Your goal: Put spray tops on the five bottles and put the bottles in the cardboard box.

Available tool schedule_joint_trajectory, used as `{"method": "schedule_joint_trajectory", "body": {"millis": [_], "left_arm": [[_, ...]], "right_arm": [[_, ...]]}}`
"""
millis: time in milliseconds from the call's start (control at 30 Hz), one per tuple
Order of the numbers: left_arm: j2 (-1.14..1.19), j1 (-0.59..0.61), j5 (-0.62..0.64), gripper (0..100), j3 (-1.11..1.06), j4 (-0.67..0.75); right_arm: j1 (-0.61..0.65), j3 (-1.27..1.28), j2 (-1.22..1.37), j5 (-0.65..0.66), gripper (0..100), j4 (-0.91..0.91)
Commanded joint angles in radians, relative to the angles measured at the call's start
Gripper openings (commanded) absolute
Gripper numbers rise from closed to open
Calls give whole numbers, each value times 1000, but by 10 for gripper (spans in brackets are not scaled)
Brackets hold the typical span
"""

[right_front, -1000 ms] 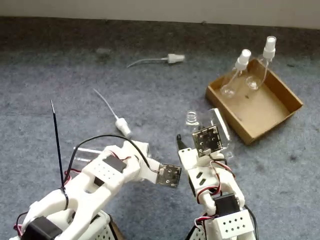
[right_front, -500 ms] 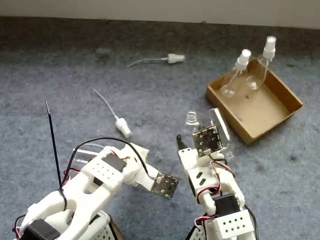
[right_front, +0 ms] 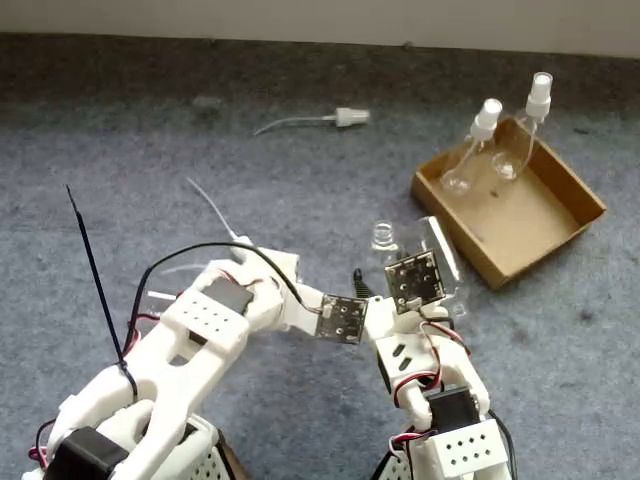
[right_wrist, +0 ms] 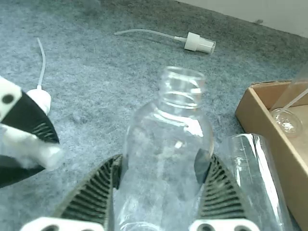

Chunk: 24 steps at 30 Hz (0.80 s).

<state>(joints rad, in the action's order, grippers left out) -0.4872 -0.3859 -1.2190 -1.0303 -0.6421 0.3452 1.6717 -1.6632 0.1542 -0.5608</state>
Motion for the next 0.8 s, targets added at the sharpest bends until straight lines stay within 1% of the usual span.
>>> {"method": "schedule_joint_trajectory", "body": {"millis": [0, 100, 200, 367, 533, 700, 767], "left_arm": [[-13, 16, 41, 38, 91, 17], [-13, 18, 84, 38, 136, 17], [-13, 48, 132, 38, 191, 17], [-13, 147, 221, 38, 288, 15], [-13, 232, 365, 38, 360, 15], [-13, 280, 531, 38, 423, 15], [-13, 286, 605, 38, 438, 15]], "right_arm": [[-13, 21, -15, -6, 73, 33], [-13, 21, -15, -11, 73, 33], [-5, 21, -15, -12, 73, 33], [82, 21, -15, -14, 74, 35], [91, 21, -15, -9, 74, 36], [94, 21, -15, -8, 74, 39], [94, 24, -15, -12, 74, 97]]}}
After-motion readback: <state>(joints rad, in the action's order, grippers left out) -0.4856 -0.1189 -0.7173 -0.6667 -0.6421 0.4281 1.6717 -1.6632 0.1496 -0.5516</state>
